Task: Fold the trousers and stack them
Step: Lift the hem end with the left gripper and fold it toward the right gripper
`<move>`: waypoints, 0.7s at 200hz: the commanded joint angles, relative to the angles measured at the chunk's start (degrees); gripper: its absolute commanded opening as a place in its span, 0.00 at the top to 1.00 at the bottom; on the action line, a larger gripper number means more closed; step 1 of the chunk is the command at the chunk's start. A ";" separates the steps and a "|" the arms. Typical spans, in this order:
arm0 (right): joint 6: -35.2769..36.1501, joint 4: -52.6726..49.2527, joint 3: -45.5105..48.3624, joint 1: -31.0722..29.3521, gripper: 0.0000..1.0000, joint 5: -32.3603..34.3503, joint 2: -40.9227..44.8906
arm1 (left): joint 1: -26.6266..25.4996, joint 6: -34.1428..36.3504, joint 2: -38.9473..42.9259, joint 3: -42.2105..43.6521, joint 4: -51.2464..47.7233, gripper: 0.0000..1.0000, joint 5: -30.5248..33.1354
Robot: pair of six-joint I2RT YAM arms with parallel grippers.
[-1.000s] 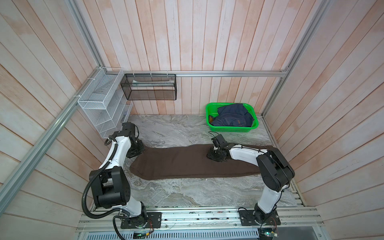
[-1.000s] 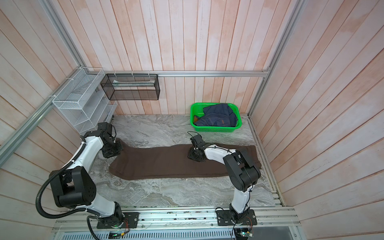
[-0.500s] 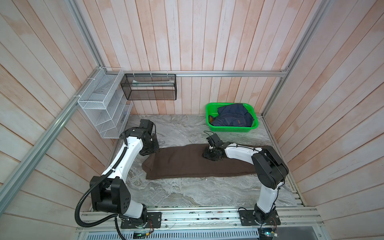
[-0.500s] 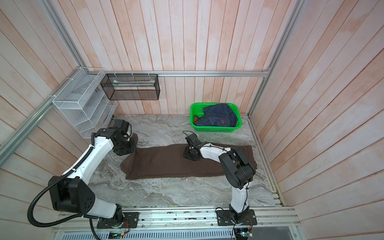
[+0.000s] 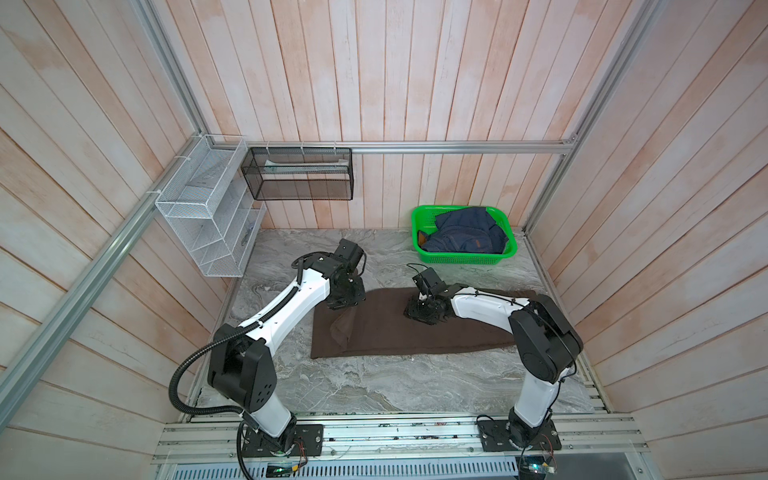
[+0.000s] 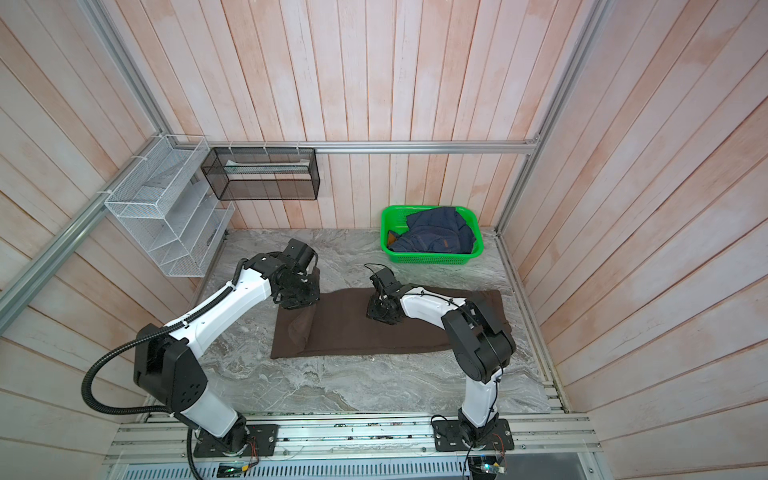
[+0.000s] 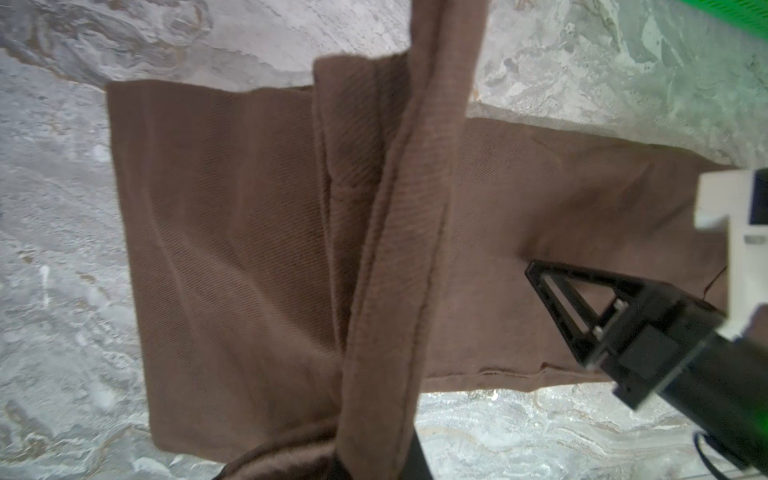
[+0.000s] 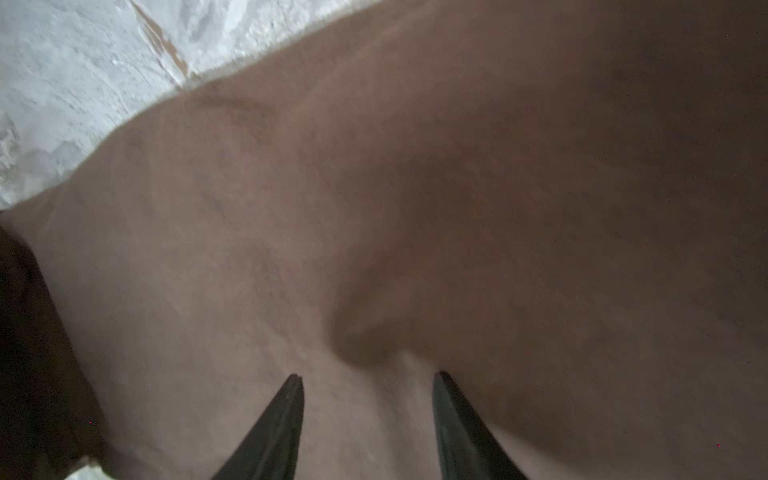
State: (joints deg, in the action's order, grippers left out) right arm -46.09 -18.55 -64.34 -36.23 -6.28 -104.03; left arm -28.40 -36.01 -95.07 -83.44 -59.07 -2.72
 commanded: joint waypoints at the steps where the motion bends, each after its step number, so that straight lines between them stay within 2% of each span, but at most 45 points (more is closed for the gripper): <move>1: 0.35 -4.43 2.28 2.22 0.47 3.12 5.17 | -2.56 -3.56 -2.35 -3.61 2.68 1.00 0.21; 37: 1.82 -6.05 6.26 7.57 0.47 5.14 10.30 | -6.91 -5.27 -6.70 -8.19 2.80 1.00 0.47; 77: 4.39 -5.24 10.92 13.98 0.51 4.67 11.56 | -9.75 -6.77 -9.96 -13.40 2.73 1.00 0.49; 140: 5.23 -4.39 11.92 15.91 0.54 3.81 11.29 | -11.75 -8.46 -17.55 -16.62 5.55 1.00 -1.64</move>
State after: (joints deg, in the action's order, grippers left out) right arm -41.89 -22.35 -52.45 -20.51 -2.46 -92.99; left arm -39.86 -43.13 -109.60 -98.70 -55.64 -2.85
